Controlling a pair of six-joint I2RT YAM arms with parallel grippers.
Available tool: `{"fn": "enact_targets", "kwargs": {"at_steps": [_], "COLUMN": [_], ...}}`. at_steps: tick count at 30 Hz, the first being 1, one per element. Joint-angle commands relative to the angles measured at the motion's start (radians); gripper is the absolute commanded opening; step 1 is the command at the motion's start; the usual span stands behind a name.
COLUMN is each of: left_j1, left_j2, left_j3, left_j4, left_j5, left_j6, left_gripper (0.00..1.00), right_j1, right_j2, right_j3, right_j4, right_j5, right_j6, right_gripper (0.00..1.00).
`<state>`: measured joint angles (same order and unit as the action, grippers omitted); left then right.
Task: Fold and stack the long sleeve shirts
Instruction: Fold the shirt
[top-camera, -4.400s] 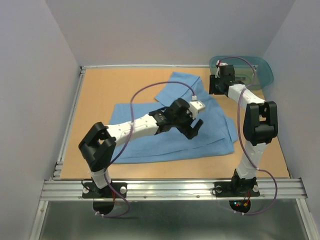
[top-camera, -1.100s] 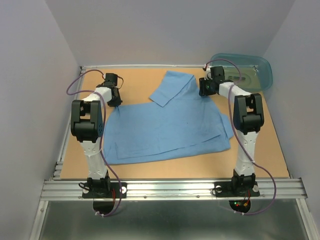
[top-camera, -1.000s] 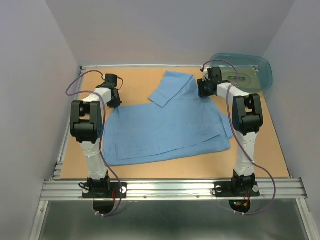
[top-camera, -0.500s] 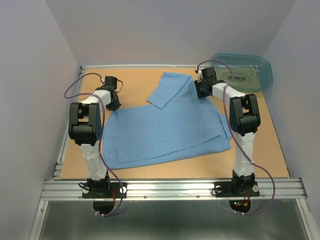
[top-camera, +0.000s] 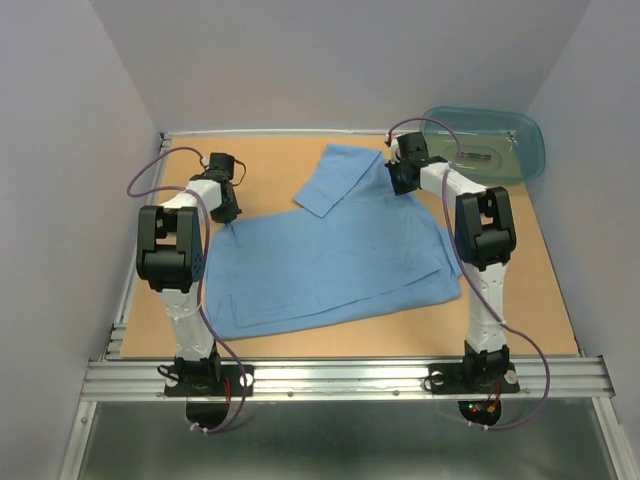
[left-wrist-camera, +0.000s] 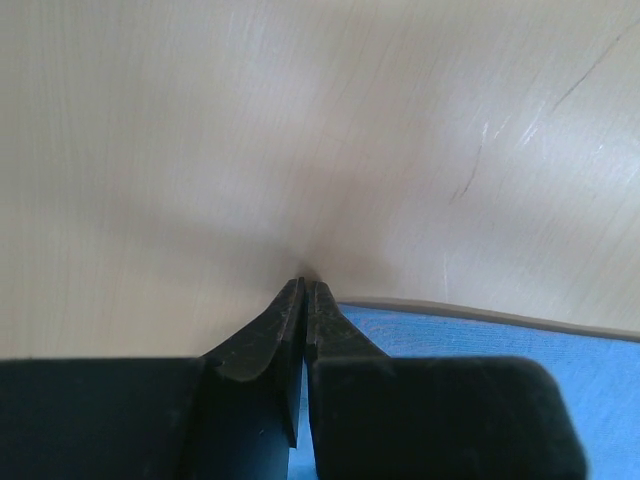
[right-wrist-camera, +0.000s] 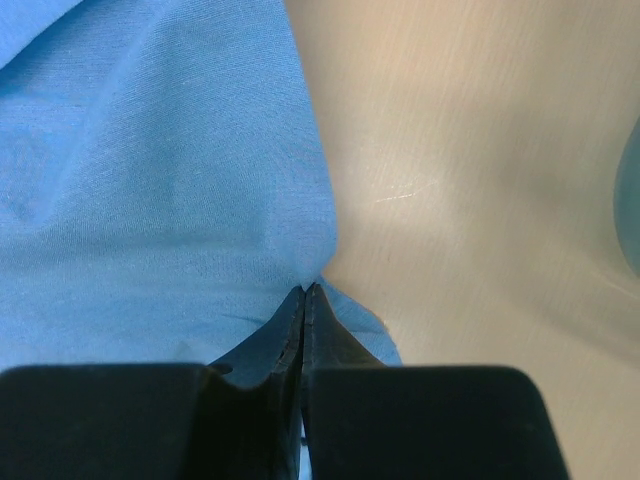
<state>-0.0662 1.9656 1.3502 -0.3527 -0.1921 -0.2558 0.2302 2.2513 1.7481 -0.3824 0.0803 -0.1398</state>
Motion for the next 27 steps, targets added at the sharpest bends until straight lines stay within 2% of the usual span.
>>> {"fn": "enact_targets", "kwargs": {"at_steps": [1,16,27], "left_j1": [0.005,0.005,0.005], "left_j2": [-0.088,-0.203,-0.307], "left_j3": [0.023,-0.054,-0.207], "left_j4": [-0.063,-0.054,-0.039], "left_j5": [-0.064,-0.095,-0.096], "left_j6": [0.001,-0.019,-0.059], "left_gripper": [0.07,0.06,0.03], "right_j1": [-0.003,-0.002,-0.005], "right_j2": [-0.067,-0.216,-0.321], "right_j3": [0.064,-0.044,-0.283], "right_j4": [-0.035,-0.019,0.04], "right_j5": [0.047,0.016,0.026], "right_j6": [-0.018,0.046,0.19], "right_gripper": [0.01,0.01,0.01]}}
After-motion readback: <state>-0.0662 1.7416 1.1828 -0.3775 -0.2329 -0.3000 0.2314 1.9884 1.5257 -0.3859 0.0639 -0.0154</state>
